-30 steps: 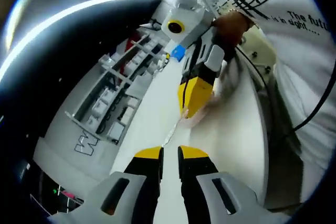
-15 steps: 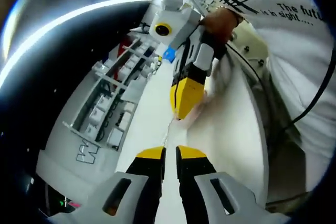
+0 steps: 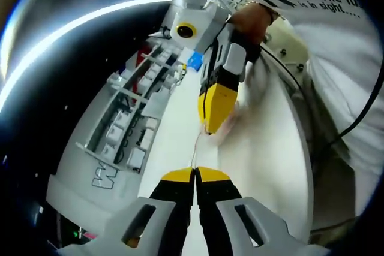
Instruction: Open the resealable bag by pulling the two sides of the seal apart until the entire bag opening is separated and visibly accessible.
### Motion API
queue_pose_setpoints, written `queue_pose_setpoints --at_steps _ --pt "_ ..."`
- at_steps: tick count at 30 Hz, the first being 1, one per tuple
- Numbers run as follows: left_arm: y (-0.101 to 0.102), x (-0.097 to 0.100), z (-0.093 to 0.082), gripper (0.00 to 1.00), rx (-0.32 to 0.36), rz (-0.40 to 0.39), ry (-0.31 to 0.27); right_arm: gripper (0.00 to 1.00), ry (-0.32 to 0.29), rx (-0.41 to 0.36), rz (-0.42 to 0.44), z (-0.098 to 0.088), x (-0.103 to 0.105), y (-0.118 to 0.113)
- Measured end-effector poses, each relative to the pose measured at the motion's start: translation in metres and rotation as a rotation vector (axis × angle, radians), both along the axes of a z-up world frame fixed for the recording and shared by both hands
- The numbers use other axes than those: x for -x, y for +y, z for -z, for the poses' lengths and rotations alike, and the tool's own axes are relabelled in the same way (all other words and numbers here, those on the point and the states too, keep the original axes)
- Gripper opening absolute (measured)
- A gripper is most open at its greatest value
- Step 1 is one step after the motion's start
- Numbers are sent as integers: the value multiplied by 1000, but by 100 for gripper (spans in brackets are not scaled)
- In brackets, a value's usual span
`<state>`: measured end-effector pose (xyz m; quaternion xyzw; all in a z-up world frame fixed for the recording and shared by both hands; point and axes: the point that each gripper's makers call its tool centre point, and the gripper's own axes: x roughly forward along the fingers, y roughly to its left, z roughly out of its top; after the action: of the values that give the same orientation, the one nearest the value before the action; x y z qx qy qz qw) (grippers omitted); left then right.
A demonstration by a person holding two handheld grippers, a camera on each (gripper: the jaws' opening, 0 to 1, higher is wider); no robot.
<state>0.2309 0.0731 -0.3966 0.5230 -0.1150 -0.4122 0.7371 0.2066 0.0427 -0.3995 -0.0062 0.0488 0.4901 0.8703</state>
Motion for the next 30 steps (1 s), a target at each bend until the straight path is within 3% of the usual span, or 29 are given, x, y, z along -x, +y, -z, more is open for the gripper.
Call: queue_pose_setpoints --at_steps 5,9,14,17,24,30 --pt "2 0 -2 1 12 -5 -12 2 18 -6 0 -4 6 -11" --pt "4 0 -2 1 13 -11 -21 6 -1 -106 21 -31 10 -21" --pt "1 0 -6 1 28 -2 -41 10 -29 -109 25 -46 8 -17" --pt "-2 1 -10 1 35 6 -52 9 33 -108 35 -43 2 -10" --pt "-6 5 -17 1 42 28 -79 7 248 -164 6 -38 -9 5" --pt "-10 6 -19 1 41 44 -95 7 290 -171 4 -36 -10 9"
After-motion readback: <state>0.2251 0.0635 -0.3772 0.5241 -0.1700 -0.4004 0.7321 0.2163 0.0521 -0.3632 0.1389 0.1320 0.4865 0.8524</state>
